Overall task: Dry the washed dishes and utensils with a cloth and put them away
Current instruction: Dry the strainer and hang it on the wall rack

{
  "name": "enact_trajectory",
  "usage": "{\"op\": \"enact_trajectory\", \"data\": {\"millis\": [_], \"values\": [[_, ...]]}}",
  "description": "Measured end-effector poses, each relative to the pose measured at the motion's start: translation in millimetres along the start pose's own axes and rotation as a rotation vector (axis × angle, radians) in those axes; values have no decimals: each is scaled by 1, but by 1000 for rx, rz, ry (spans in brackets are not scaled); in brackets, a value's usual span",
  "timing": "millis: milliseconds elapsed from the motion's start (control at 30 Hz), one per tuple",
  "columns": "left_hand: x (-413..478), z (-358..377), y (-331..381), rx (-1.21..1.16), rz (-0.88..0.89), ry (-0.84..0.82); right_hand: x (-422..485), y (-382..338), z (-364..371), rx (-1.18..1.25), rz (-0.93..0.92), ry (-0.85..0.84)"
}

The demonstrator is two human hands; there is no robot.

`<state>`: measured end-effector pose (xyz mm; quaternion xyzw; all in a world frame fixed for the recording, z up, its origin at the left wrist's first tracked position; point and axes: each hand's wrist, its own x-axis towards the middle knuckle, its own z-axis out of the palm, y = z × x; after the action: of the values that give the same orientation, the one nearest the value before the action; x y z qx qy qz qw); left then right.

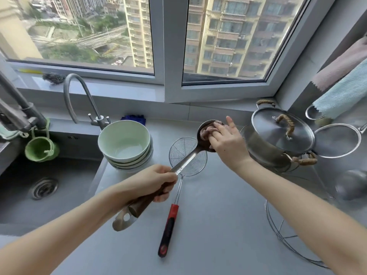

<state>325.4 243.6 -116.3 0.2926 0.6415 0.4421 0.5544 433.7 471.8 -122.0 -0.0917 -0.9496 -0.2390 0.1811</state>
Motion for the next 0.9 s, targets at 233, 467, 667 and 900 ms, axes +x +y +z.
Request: {"op": "enact_trajectory", "data": {"millis": [233,467,667,900], "values": [[10,-1,-8,503,133,421,-7,-22,-59,859,762,388],[18,-4,-9,976,474,640,-15,-69,-42,465,-85,142],[19,-15,-16,919,406,718,-8,-17,-43,257,101,124],[30,-26,-1,911,331,673,0,18,-64,1078,1029,223]]}}
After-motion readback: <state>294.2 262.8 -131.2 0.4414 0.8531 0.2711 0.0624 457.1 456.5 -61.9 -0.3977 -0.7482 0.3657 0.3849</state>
